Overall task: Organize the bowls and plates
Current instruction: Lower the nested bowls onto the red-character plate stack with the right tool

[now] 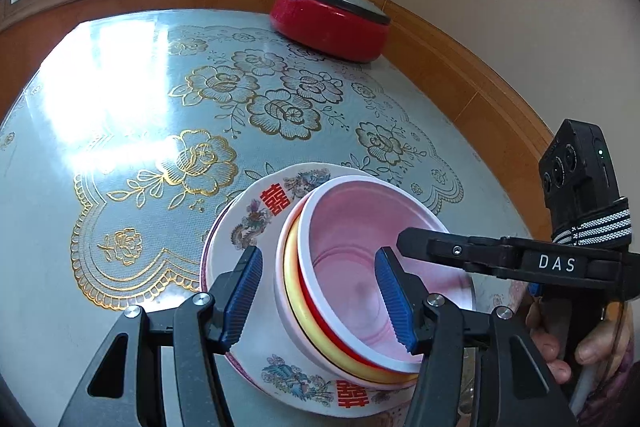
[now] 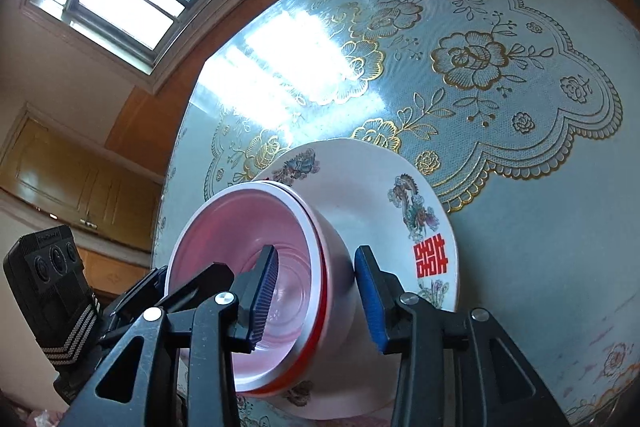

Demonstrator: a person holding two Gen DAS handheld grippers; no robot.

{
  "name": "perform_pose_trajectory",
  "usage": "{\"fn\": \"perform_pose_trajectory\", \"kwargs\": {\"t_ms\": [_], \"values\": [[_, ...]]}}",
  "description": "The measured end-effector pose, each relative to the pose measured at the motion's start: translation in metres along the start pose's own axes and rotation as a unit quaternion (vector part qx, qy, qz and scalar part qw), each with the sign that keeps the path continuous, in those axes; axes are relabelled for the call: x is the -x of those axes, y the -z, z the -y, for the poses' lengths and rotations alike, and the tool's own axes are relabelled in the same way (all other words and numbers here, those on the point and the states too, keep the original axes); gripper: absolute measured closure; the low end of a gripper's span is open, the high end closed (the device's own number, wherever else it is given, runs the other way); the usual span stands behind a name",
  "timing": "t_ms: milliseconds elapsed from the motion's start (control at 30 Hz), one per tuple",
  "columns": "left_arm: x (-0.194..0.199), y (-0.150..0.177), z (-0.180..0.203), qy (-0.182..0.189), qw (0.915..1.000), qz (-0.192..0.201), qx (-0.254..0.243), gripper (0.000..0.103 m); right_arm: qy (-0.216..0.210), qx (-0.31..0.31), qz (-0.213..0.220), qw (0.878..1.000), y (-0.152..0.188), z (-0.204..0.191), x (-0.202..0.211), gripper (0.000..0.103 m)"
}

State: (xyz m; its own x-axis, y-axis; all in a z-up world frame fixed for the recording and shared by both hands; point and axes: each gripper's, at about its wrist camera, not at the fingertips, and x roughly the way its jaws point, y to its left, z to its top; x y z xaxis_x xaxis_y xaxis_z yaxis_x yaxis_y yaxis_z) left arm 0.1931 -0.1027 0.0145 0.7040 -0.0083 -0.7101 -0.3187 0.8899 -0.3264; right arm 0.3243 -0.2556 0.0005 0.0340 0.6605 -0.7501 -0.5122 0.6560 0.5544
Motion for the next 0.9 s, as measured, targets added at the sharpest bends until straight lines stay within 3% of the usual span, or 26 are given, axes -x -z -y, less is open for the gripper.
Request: {"fn": "perform_pose_trajectory", "kwargs": {"t_ms": [233, 533, 733, 900], "values": [[0.011, 0.000, -0.009, 0.035, 0.9990, -0.007, -0.025, 0.043, 0.016, -0.060, 0.083, 0.995, 0.015, 0.003, 0.034, 0.062], [0.016, 0.001, -0.011, 0.056, 0.9970, -0.011, -0.051, 0.043, 0.038, -0.074, 0.119, 0.989, 0.049, -0.013, 0.046, 0.062], [0.020, 0.003, -0.005, 0.059, 0.9953, -0.005, -0.077, 0.040, 0.058, -0.080, 0.121, 0.988, 0.051, -0.015, 0.031, 0.062], [0.028, 0.005, -0.004, 0.050, 0.9943, 0.008, -0.094, 0.037, 0.082, -0.073, 0.153, 0.982, 0.058, -0.023, 0.042, 0.062]]}}
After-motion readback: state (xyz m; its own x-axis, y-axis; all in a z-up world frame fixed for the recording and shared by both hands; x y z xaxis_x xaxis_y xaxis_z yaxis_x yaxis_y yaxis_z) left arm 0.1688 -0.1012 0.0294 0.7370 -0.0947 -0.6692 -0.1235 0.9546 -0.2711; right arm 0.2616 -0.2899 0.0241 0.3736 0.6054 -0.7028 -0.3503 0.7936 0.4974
